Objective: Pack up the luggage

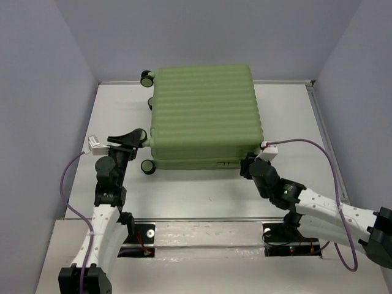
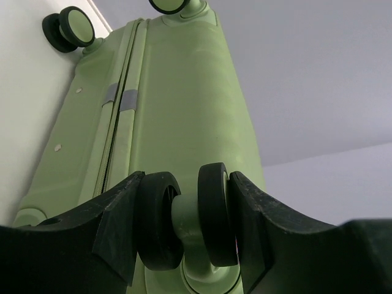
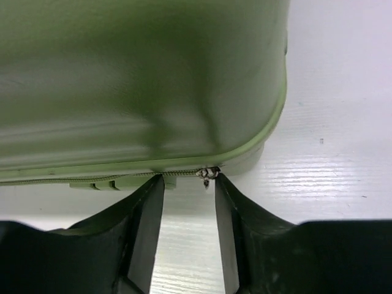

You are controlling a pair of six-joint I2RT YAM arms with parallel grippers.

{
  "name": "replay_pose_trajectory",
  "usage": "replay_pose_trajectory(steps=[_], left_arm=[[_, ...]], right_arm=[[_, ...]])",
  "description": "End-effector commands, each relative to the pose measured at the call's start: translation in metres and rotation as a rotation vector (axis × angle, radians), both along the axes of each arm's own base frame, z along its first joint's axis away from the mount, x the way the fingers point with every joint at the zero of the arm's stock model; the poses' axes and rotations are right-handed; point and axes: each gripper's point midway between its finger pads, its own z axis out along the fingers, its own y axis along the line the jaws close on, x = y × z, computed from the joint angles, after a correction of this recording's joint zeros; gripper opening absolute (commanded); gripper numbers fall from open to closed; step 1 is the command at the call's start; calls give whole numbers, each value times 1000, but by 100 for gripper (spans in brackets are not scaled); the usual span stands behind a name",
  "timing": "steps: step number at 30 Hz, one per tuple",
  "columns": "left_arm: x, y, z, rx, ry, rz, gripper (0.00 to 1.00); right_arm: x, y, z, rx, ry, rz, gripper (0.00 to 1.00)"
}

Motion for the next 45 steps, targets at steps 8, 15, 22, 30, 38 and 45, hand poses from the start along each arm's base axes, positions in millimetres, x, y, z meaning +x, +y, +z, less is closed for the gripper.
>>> replay_pose_trajectory(steps=[8, 15, 22, 30, 38, 45], left_arm=[[-9, -19, -22, 180, 31, -108, 6], [-9, -20, -22, 186, 29, -116, 6], [-10, -21, -19, 189, 21, -118, 6], [-11, -22, -17, 191, 15, -124, 6], [-14, -40, -5, 192, -19, -164, 6], [-27, -81, 12, 200, -51, -267, 6]], right_arm=[[14, -11, 38, 60, -141, -58, 29], [17, -4, 24, 45, -97, -54, 30], [18, -7, 23, 36, -97, -66, 29], [24, -12, 16, -25, -89, -93, 7], [14, 80, 36, 180, -99, 271, 7], [-34, 238, 42, 103, -62, 497, 7]])
